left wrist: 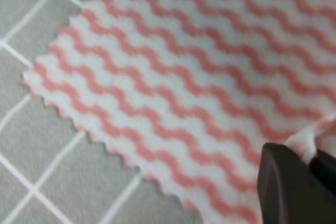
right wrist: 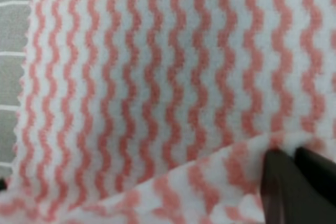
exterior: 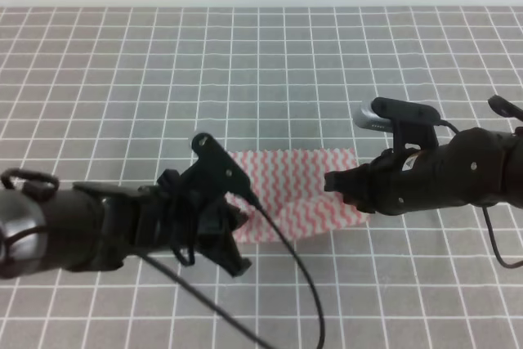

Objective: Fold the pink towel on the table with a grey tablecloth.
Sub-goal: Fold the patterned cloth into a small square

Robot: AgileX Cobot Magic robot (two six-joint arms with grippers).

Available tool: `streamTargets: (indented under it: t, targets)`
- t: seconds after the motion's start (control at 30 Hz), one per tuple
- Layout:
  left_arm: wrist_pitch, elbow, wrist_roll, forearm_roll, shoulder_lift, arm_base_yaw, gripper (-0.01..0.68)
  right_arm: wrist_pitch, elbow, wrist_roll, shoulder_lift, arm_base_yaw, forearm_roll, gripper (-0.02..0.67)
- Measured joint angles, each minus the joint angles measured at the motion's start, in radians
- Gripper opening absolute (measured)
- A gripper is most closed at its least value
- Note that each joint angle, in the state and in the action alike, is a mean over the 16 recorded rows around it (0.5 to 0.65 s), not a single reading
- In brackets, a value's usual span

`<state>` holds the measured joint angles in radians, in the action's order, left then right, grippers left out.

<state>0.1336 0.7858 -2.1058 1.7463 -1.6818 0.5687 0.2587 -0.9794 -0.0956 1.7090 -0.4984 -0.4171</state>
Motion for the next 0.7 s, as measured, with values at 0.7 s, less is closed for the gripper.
streamTargets:
  t: [0.7]
  targets:
    - [-0.113,0.148,0.083,0.001,-0.117,-0.008,-0.001,0.007,-0.048,0.000,0.051,0.057,0.002,-0.015]
